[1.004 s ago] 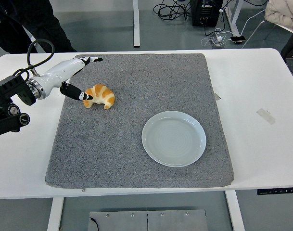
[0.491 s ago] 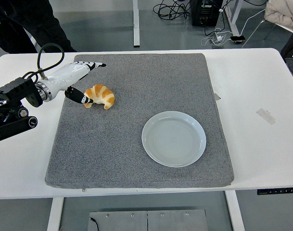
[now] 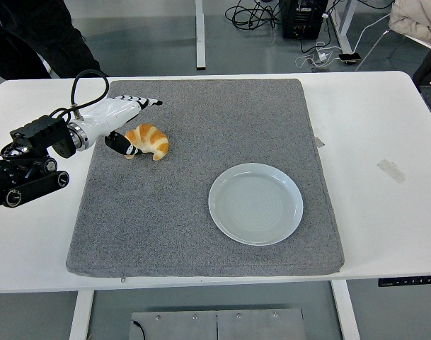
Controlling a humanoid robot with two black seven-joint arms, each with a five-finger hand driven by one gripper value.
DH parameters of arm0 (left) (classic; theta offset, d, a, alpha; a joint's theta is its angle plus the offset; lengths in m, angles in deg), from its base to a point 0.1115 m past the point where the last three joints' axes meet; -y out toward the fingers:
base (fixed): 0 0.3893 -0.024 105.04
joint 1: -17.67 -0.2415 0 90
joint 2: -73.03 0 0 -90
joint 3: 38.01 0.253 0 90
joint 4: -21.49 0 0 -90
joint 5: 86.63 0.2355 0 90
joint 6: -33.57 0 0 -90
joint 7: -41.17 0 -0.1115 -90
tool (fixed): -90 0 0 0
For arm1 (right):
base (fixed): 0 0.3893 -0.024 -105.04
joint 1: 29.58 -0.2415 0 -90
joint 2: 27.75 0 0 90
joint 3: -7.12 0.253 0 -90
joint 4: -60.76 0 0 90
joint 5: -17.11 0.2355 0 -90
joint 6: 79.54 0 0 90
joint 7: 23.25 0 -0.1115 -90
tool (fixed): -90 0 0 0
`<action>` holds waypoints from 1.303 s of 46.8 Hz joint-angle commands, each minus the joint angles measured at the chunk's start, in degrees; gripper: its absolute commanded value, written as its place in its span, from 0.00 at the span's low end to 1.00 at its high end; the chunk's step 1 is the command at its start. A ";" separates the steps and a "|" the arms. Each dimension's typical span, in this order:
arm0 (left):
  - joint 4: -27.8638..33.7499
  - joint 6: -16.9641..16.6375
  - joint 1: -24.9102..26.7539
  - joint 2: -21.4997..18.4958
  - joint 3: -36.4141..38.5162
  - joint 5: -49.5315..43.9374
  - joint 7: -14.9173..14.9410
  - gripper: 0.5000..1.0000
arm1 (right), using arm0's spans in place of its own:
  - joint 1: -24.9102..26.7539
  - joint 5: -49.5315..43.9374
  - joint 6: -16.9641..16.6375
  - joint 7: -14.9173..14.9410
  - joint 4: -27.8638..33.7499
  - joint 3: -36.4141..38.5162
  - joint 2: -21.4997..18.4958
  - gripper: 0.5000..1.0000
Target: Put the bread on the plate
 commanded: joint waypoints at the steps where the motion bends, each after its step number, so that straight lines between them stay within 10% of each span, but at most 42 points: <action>1: -0.71 0.62 -0.01 0.54 0.13 0.01 0.01 0.95 | 0.00 0.00 0.00 0.08 0.00 0.00 0.00 1.00; 30: -6.43 2.20 -0.80 3.88 0.22 0.10 -0.34 0.91 | 0.00 0.00 0.00 -0.01 0.00 0.00 0.00 1.00; 61: -6.52 5.98 -1.42 5.29 -0.22 0.10 -0.43 0.58 | 0.00 0.00 0.00 0.08 0.00 0.00 0.00 1.00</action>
